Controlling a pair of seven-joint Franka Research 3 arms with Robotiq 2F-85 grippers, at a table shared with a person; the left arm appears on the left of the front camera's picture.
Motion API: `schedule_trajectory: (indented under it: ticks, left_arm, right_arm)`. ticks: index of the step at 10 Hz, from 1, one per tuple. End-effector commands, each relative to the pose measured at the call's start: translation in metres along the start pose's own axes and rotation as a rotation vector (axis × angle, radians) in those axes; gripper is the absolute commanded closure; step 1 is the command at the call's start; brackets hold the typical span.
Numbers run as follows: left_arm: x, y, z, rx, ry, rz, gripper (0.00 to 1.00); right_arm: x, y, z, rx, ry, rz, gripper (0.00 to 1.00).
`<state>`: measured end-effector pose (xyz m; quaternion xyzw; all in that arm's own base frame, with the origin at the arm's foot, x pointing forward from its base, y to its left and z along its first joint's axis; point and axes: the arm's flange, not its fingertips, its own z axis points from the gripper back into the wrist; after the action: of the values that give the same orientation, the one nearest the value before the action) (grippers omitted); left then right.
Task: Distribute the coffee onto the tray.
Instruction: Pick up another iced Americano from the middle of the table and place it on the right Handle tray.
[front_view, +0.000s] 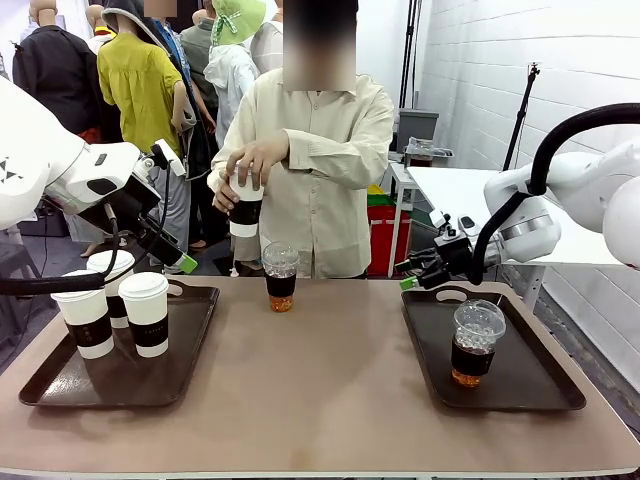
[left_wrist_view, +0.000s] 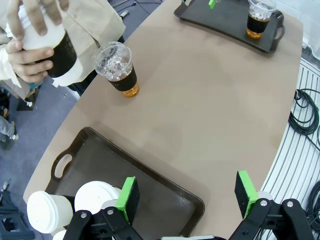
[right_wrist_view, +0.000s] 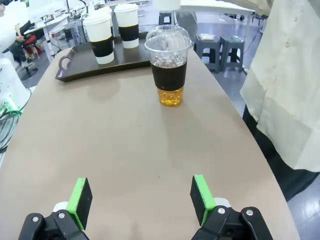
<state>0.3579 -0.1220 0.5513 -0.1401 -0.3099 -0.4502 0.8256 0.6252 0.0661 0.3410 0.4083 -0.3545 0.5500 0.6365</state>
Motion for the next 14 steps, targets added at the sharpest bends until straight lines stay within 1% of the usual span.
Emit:
schedule_trajectory:
  ticks: [1,7,9,14]
  left_arm:
    - [0.000,0.003,0.001,-0.002,0.009,-0.007,0.00]
    - [0.000,0.003,0.001,-0.002,0.009,-0.007,0.00]
    - [0.000,0.003,0.001,-0.002,0.009,-0.007,0.00]
    - [0.000,0.003,0.001,-0.002,0.009,-0.007,0.00]
  right_arm:
    - [0.000,0.000,-0.001,0.002,0.006,0.003,0.00]
    - [0.003,-0.001,-0.004,0.003,0.008,0.004,0.00]
    - [0.013,-0.004,-0.019,-0.005,-0.011,-0.008,0.00]
    - [0.043,-0.008,-0.069,0.009,0.002,0.003,0.00]
